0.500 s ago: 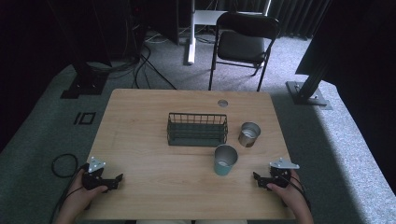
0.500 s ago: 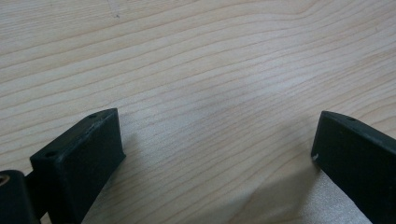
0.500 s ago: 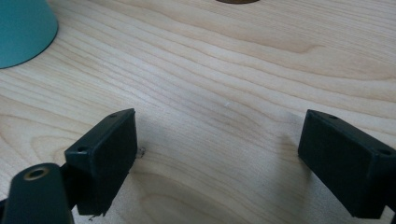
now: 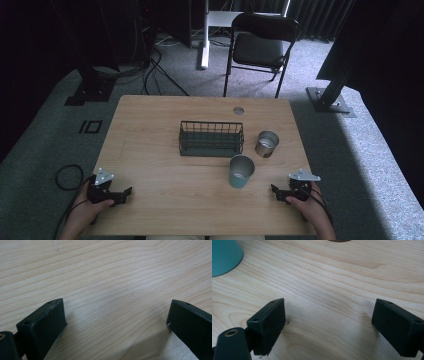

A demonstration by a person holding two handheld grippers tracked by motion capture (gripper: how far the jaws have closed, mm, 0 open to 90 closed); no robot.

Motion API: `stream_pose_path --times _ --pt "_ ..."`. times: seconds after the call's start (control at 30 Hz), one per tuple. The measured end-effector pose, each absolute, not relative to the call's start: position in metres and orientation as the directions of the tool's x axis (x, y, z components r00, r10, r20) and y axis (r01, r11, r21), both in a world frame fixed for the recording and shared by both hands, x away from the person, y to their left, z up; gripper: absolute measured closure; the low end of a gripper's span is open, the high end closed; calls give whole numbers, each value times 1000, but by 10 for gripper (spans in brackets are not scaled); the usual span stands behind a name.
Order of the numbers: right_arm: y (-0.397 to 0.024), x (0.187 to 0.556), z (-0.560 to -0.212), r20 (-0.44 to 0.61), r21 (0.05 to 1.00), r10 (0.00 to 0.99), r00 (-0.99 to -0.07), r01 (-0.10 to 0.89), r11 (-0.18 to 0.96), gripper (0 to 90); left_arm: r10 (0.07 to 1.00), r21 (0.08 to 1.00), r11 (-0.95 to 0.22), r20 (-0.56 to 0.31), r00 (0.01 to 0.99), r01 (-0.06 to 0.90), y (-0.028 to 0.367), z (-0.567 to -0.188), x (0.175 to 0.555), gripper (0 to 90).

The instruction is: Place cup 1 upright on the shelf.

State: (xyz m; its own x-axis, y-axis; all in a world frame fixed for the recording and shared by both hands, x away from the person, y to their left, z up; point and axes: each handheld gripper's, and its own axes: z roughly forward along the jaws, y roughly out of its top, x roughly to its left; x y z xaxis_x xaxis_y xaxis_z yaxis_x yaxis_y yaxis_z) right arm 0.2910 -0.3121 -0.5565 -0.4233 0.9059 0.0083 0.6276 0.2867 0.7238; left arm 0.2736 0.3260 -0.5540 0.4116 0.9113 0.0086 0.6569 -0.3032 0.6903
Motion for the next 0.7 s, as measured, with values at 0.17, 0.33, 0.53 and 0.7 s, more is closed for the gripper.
stream_pose_path --times 0.17,0.33,0.53,0.7 --pt "-312 291 -556 8 724 906 -423 628 287 114 908 690 -308 8 419 655 325 -554 273 27" --pt "-312 291 -556 8 724 906 -423 628 287 114 902 698 -304 -9 432 649 322 -554 273 27" --pt "-312 291 -556 8 723 906 -424 628 287 114 888 698 -329 0 460 636 315 -551 273 27" --pt "-312 291 -556 8 723 906 -424 628 287 114 876 704 -327 -25 482 631 306 -553 275 27"
